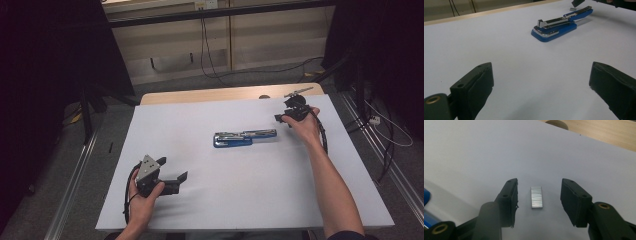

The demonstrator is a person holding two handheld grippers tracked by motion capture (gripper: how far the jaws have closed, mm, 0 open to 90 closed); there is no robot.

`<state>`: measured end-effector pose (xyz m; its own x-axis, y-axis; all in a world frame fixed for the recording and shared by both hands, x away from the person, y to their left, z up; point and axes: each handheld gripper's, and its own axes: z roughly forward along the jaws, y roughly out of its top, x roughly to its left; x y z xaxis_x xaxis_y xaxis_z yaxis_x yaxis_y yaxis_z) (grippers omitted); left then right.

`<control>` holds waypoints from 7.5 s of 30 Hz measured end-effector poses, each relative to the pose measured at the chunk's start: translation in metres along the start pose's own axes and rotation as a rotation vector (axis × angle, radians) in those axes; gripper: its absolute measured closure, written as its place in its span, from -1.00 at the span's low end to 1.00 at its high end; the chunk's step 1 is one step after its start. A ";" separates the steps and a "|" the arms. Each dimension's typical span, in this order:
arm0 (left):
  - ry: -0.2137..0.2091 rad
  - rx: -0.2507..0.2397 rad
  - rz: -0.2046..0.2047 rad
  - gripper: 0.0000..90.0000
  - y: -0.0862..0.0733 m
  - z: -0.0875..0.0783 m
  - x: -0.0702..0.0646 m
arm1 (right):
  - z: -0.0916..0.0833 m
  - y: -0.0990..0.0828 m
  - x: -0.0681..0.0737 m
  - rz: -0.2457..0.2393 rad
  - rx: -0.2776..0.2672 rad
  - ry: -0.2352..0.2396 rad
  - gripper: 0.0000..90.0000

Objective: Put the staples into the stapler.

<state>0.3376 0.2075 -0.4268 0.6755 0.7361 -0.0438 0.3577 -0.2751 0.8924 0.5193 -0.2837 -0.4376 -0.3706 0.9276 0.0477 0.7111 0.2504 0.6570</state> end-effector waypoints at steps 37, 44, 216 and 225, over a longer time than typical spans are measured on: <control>-0.010 0.017 0.011 -0.87 -0.001 -0.002 -0.002 | 0.015 0.013 -0.003 -0.048 0.169 0.037 0.60; -0.010 0.018 0.016 -0.87 -0.001 -0.002 -0.003 | 0.016 0.017 -0.005 -0.053 0.196 0.050 0.63; -0.022 0.025 0.002 -0.87 -0.002 -0.001 -0.001 | 0.014 0.052 0.168 -0.596 -0.105 0.483 0.75; -0.023 0.024 0.000 -0.87 -0.002 -0.002 -0.001 | 0.019 0.055 0.165 -0.664 -0.098 0.535 0.75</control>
<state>0.3353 0.2082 -0.4277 0.6901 0.7216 -0.0545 0.3732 -0.2903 0.8812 0.5083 -0.1116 -0.4075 -0.9412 0.3357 -0.0372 0.2017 0.6470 0.7353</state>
